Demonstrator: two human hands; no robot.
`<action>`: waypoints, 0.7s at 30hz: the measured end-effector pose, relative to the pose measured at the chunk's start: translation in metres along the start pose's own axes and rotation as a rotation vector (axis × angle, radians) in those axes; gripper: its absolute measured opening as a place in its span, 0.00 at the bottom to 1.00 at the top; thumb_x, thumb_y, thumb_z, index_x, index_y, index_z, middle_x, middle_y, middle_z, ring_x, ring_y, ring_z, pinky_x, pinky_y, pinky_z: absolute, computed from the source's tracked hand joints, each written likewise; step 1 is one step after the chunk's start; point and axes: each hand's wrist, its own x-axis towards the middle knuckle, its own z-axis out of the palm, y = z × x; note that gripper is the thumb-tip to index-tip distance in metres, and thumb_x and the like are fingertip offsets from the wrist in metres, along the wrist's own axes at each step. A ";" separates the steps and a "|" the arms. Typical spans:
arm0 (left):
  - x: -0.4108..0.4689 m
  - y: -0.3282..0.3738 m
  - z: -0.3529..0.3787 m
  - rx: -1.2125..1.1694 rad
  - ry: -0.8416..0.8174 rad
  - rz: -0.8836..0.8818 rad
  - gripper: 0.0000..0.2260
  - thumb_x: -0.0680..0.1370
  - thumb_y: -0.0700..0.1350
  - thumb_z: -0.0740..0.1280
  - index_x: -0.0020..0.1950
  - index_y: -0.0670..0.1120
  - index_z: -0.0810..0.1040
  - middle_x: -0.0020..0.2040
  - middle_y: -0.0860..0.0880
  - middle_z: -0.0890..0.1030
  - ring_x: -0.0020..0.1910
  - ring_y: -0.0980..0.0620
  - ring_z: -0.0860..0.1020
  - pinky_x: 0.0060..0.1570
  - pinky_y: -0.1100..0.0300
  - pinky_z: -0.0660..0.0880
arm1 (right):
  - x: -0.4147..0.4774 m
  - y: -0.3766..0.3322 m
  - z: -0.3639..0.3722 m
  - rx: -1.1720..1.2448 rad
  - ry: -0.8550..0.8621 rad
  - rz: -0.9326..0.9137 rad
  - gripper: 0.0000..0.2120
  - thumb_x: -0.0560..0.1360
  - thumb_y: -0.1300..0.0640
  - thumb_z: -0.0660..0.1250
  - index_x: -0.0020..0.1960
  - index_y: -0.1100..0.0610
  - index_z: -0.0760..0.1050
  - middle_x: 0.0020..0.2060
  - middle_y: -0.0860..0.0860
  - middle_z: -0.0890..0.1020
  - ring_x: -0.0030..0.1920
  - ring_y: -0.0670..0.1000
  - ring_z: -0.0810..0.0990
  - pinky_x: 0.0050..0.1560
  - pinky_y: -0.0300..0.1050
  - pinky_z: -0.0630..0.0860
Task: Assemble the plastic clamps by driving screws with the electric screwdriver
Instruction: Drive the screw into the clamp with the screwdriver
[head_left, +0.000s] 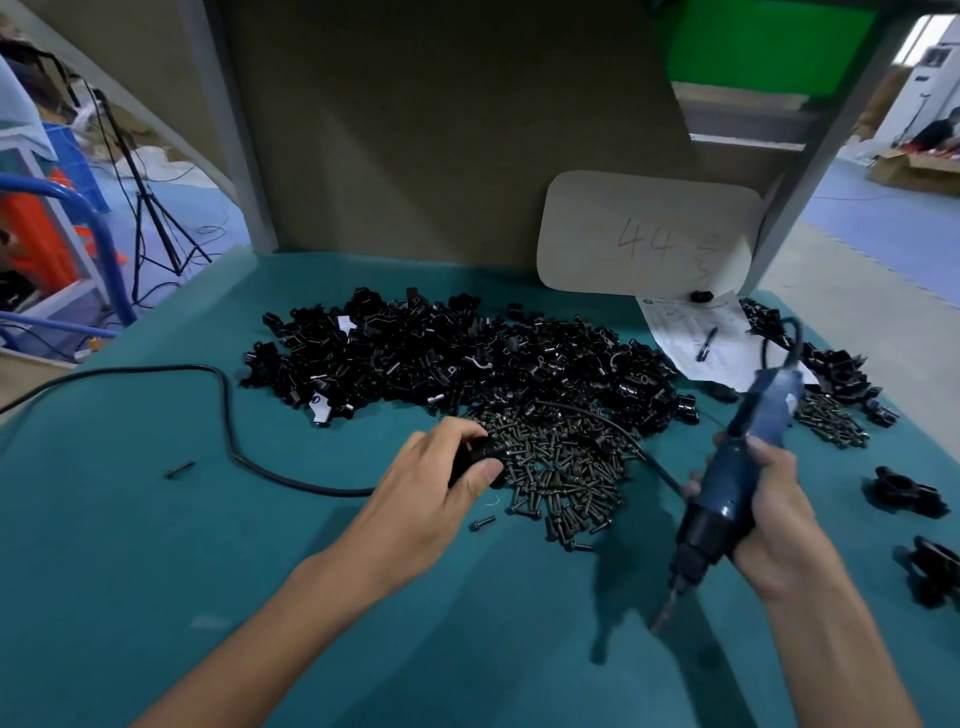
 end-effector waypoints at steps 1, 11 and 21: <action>0.000 0.003 0.000 -0.004 0.019 0.036 0.11 0.81 0.66 0.55 0.59 0.63 0.66 0.53 0.64 0.71 0.58 0.63 0.68 0.50 0.67 0.67 | -0.005 -0.005 0.011 0.170 -0.065 -0.023 0.13 0.78 0.45 0.66 0.50 0.55 0.72 0.35 0.51 0.79 0.33 0.50 0.80 0.31 0.41 0.79; -0.002 0.030 0.001 -0.158 0.121 0.153 0.08 0.82 0.56 0.65 0.59 0.56 0.74 0.53 0.65 0.75 0.58 0.56 0.72 0.54 0.71 0.66 | -0.038 -0.024 0.099 0.738 0.027 -0.092 0.16 0.73 0.47 0.76 0.40 0.54 0.70 0.30 0.46 0.76 0.28 0.46 0.74 0.32 0.38 0.75; -0.006 0.024 0.005 -0.167 0.159 0.148 0.12 0.80 0.59 0.60 0.61 0.56 0.70 0.53 0.70 0.70 0.58 0.57 0.70 0.56 0.73 0.64 | -0.042 -0.029 0.108 0.713 0.127 -0.171 0.16 0.74 0.47 0.74 0.44 0.55 0.69 0.29 0.48 0.75 0.27 0.48 0.75 0.33 0.40 0.76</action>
